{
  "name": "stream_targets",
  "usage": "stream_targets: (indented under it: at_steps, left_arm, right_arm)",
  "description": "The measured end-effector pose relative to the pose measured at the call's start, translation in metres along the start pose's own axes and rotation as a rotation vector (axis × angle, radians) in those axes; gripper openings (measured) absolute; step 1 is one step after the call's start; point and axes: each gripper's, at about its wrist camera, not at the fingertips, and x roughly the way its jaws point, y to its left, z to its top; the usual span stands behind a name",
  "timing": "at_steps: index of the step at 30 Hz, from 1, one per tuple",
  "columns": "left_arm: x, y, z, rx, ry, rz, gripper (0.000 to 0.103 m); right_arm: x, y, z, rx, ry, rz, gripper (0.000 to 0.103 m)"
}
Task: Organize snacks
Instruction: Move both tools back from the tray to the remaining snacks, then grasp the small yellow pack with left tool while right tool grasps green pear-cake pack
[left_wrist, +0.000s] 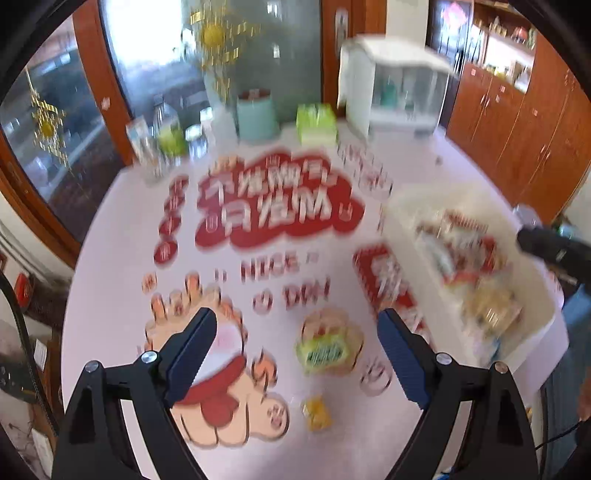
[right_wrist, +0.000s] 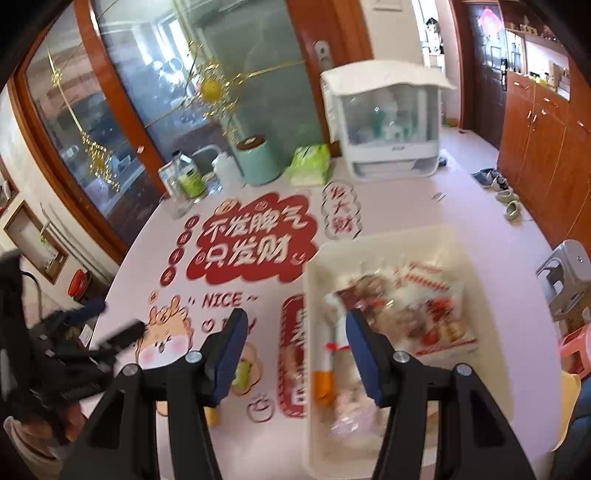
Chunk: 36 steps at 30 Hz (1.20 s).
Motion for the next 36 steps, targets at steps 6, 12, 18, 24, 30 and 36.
stream_targets:
  at_steps: [6, 12, 18, 24, 30, 36]
  left_arm:
    - [0.068, 0.006, -0.055, -0.022, 0.183, -0.018, 0.088]
    - [0.118, 0.000, -0.094, -0.079, 0.301, -0.044, 0.088]
    - [0.133, -0.003, -0.115, -0.108, 0.334, -0.044, 0.072]
    - [0.125, 0.001, -0.118, -0.105, 0.253, -0.063, 0.025]
    - [0.121, 0.025, -0.126, -0.162, 0.224, -0.104, 0.024]
    - [0.120, 0.058, -0.128, -0.201, 0.218, -0.085, 0.024]
  right_arm:
    - [0.026, 0.026, -0.030, 0.012, 0.075, -0.001, 0.056]
    - [0.052, 0.034, -0.054, 0.026, 0.148, -0.025, 0.056]
    - [0.078, 0.041, -0.072, 0.036, 0.209, -0.031, 0.056]
    - [0.107, 0.052, -0.083, 0.024, 0.268, -0.029, 0.056]
    - [0.144, 0.064, -0.093, 0.013, 0.336, -0.009, 0.056]
    - [0.176, 0.079, -0.099, 0.003, 0.375, 0.004, 0.066]
